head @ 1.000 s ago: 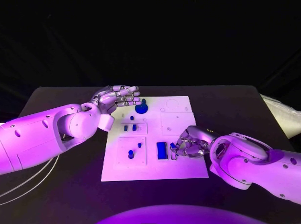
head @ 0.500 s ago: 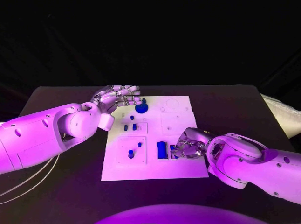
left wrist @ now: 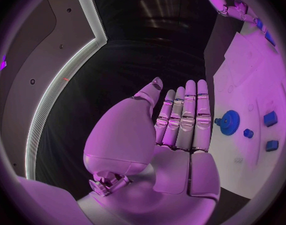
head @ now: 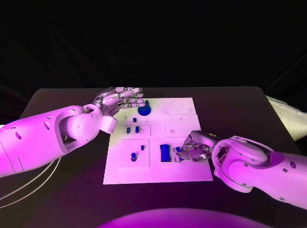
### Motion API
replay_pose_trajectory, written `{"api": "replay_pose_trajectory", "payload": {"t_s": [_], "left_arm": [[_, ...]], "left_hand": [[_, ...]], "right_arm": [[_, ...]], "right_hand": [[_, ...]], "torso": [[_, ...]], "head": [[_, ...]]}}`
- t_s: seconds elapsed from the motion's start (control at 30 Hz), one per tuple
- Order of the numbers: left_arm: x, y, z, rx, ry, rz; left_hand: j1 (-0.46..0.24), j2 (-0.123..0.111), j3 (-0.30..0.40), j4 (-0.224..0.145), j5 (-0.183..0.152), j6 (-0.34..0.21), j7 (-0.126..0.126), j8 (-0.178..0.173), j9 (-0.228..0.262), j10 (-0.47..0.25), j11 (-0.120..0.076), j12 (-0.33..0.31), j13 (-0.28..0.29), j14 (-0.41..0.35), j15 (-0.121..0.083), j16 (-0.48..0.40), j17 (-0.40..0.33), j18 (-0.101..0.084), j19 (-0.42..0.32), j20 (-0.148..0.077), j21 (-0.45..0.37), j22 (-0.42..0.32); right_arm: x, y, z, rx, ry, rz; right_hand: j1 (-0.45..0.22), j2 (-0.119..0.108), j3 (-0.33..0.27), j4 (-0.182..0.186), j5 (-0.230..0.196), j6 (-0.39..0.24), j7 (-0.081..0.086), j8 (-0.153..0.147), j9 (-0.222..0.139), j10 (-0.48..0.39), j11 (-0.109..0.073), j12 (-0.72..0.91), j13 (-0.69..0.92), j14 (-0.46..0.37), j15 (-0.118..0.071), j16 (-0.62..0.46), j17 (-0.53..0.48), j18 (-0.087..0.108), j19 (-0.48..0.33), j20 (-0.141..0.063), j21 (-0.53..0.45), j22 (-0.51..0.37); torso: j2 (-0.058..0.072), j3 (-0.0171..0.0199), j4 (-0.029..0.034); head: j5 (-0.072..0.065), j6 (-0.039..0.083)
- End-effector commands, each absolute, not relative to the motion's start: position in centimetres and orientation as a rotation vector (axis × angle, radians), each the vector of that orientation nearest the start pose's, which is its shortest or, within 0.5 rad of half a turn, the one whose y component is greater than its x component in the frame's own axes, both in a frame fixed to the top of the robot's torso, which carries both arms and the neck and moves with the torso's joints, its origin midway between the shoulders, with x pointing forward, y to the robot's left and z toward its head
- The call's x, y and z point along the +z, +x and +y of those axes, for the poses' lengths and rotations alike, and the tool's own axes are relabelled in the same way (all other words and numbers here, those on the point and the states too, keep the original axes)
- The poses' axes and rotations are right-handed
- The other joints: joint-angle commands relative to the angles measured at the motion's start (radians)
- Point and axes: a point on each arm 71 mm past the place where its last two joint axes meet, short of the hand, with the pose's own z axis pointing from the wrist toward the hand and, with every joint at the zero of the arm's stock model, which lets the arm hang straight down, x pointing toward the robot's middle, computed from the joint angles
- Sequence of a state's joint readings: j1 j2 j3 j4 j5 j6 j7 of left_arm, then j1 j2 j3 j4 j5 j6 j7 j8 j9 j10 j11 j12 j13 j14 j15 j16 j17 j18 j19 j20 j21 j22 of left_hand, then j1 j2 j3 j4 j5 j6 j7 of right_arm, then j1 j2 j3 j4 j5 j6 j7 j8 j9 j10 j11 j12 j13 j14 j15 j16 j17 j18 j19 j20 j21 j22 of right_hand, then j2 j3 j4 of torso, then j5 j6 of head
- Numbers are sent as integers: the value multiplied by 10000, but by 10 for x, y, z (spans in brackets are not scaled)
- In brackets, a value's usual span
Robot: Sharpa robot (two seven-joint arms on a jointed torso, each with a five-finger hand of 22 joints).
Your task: Assemble the parts on the task board
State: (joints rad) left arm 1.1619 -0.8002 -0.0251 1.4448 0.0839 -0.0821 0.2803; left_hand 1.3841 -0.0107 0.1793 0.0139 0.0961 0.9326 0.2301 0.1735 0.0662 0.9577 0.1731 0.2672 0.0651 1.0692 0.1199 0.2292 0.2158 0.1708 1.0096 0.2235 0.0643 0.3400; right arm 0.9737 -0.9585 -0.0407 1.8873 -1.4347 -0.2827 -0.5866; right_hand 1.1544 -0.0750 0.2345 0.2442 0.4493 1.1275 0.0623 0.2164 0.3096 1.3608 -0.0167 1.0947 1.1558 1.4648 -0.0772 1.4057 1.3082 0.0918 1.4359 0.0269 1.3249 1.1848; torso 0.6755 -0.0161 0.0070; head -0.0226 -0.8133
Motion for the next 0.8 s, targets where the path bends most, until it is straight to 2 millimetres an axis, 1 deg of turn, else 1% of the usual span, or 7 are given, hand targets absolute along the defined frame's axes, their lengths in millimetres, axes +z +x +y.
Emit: {"api": "replay_pose_trajectory", "payload": {"t_s": [0.03, 0.27, 0.4, 0.6, 0.67, 0.7, 0.8], "left_arm": [[-202, 492, 196, -17213, -12373, 16011], [-202, 492, 196, -17215, -12370, 16029], [-203, 492, 196, -17197, -12374, 16032], [-203, 492, 196, -17196, -12377, 16067], [-203, 492, 196, -17198, -12339, 16121], [-203, 492, 196, -17194, -12312, 16145], [-203, 492, 196, -17183, -12263, 16188]], "left_hand": [[101, -16, 10, -44, 34, -60, 11, 21, -8, -71, -13, 55, -12, 51, -24, -31, -10, 119, 87, 1, 52, -7], [101, -16, 10, -44, 34, -60, 11, 21, -8, -71, -13, 55, -12, 51, -24, -31, -10, 119, 87, 1, 52, -7], [101, -16, 10, -44, 34, -60, 11, 21, -8, -71, -13, 55, -12, 51, -24, -31, -10, 119, 87, 1, 52, -7], [112, -24, 20, -61, 33, -66, 15, 21, -8, -79, -9, 53, -13, 48, -21, -41, -12, 117, 87, 1, 52, -26], [113, -25, 21, -63, 33, -68, 15, 21, -9, -81, -8, 53, -14, 47, -21, -43, -13, 116, 87, 1, 51, -28], [112, -26, 22, -64, 33, -70, 15, 20, -9, -83, -8, 52, -14, 45, -20, -44, -13, 116, 86, 1, 51, -30], [106, -35, 22, -69, 30, -87, 18, 13, -12, -102, -1, 43, -17, 32, -12, -57, -17, 111, 80, 4, 47, -46]], "right_arm": [[-258, 367, -176, 4780, 956, 20774], [-259, 367, -173, 4923, 971, 20947], [-259, 366, -172, 4968, 985, 21009], [-260, 366, -171, 5016, 1006, 21067], [-260, 366, -171, 5019, 1045, 21074], [-260, 366, -172, 5020, 1068, 21069], [-260, 366, -172, 5041, 1123, 21035]], "right_hand": [[-17, 68, -57, 39, 60, 70, -22, 2, 15, 83, 1, 83, 31, 628, -70, 76, 30, -111, 57, -16, 46, 24], [-53, 99, -114, 85, 61, 100, -34, 14, 27, 138, -9, 178, 121, 642, -77, 125, 106, -121, 76, -23, 78, 72], [-85, 138, -160, 131, 62, 124, -45, 23, 37, 190, -19, 264, 202, 667, -85, 207, 234, -139, 110, -32, 136, 158], [-161, 219, -256, 234, 55, 172, -65, 39, 57, 267, -35, 388, 324, 684, -98, 267, 324, -148, 131, -46, 171, 204], [-425, 314, -446, 435, -36, 205, -66, 41, 69, 298, -34, 414, 364, 696, -101, 318, 398, -155, 146, -55, 199, 239], [-590, 352, -576, 457, -90, 215, -69, 39, 73, 303, -37, 411, 371, 695, -101, 321, 402, -156, 148, -57, 204, 244], [-1071, 516, -1010, 464, -677, 226, -91, 24, 87, 317, -51, 409, 409, 688, -114, 326, 409, -157, 149, -64, 215, 258]], "torso": [[-1, -8, 13], [0, -12, 17], [-2, -14, -3], [-3, -8, -6], [-7, -4, 1], [-5, -3, 5], [-3, -3, 0]], "head": [[3, -22], [12, -34], [31, -47], [31, -60], [5, -58], [1, -40], [-4, -37]]}}
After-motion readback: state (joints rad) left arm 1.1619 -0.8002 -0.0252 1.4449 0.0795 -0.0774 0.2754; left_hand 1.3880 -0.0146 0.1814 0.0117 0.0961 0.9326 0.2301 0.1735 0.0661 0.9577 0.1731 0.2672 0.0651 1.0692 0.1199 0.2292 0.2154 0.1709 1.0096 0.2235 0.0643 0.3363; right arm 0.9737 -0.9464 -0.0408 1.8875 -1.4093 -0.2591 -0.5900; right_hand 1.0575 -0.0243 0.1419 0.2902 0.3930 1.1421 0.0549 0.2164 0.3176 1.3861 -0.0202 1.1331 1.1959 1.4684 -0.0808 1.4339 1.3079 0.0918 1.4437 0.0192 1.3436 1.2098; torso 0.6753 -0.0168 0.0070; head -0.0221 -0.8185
